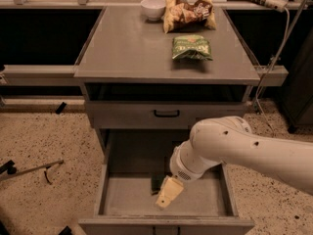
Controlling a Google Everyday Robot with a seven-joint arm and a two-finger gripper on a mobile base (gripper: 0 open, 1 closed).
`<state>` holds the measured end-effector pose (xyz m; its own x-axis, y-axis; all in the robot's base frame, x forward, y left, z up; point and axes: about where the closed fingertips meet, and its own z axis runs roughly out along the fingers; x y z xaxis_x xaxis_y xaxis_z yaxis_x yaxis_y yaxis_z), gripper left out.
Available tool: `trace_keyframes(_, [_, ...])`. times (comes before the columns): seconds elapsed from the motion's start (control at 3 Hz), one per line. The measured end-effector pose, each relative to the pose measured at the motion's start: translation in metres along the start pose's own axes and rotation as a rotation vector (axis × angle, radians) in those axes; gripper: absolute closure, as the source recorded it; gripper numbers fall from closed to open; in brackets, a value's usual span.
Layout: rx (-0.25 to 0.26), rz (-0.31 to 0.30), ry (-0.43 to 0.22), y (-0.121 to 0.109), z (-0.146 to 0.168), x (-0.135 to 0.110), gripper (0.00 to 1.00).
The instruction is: Pick sponge from middle drawer and place on counter
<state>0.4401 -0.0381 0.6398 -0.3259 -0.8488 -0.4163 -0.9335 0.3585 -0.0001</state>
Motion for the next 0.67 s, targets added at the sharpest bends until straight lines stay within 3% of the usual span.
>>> trace_keyframes(0.33, [0.02,-0.009,-0.029,-0.004,0.01,-0.003,0.0])
trace_keyframes(0.67, [0.053,-0.033,-0.102,-0.019,0.042,-0.018,0.0])
